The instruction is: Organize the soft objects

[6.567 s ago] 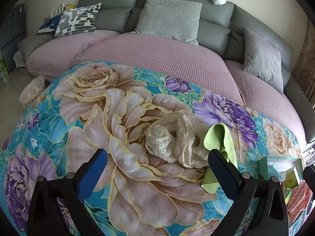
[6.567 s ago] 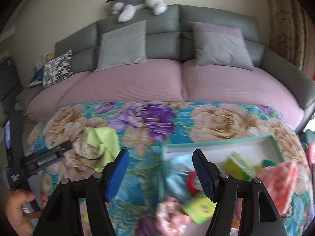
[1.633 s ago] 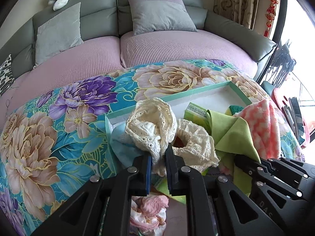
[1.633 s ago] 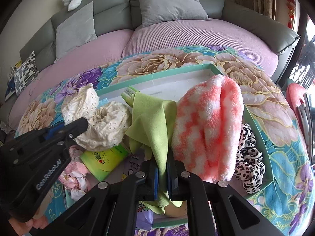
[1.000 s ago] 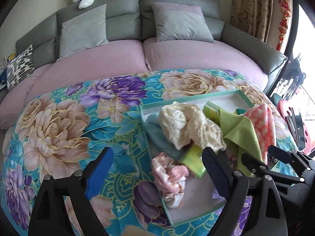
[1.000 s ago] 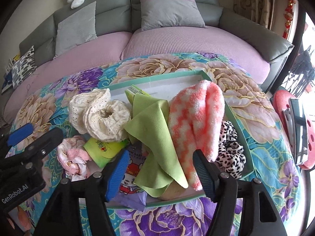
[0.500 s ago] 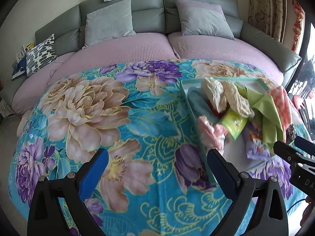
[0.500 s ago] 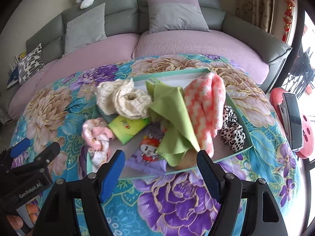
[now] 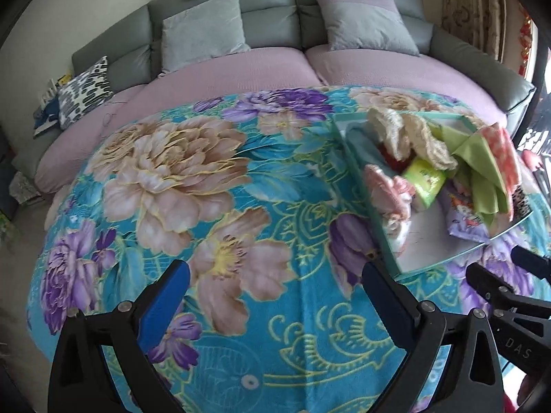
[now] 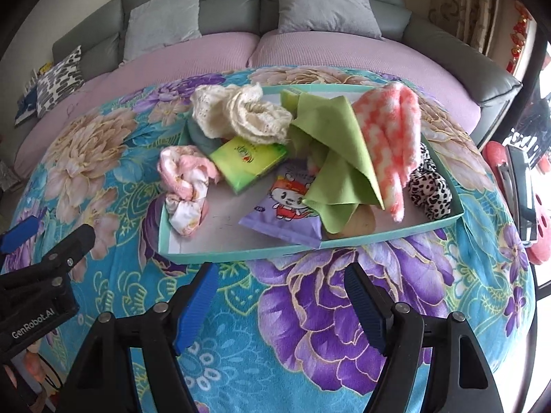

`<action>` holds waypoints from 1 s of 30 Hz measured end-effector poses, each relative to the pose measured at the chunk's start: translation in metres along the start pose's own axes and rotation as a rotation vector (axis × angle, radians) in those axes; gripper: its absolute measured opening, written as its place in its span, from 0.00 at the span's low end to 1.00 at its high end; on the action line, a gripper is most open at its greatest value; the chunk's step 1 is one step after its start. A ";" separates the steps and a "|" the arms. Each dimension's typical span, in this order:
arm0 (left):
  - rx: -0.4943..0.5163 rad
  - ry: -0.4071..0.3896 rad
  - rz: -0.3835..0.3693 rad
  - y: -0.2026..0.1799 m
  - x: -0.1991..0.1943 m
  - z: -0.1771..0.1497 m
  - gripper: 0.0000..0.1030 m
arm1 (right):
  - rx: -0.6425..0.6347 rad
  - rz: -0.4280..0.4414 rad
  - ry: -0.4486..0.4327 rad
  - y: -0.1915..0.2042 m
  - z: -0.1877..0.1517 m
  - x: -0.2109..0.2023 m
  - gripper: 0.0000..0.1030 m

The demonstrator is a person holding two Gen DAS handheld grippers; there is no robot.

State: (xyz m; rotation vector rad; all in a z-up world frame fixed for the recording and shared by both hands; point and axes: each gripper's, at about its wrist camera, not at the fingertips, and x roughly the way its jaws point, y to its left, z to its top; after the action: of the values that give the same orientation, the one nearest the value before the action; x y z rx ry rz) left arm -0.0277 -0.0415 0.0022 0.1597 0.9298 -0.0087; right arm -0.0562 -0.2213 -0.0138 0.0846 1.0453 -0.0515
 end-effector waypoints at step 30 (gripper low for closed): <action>-0.038 0.136 0.044 0.019 0.038 -0.004 0.97 | -0.038 -0.049 0.032 0.002 0.007 0.018 0.76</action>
State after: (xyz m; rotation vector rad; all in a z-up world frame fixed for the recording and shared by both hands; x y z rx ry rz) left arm -0.0063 -0.0198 -0.0279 0.1469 1.0611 0.0610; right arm -0.0405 -0.2201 -0.0259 0.0250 1.0801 -0.0752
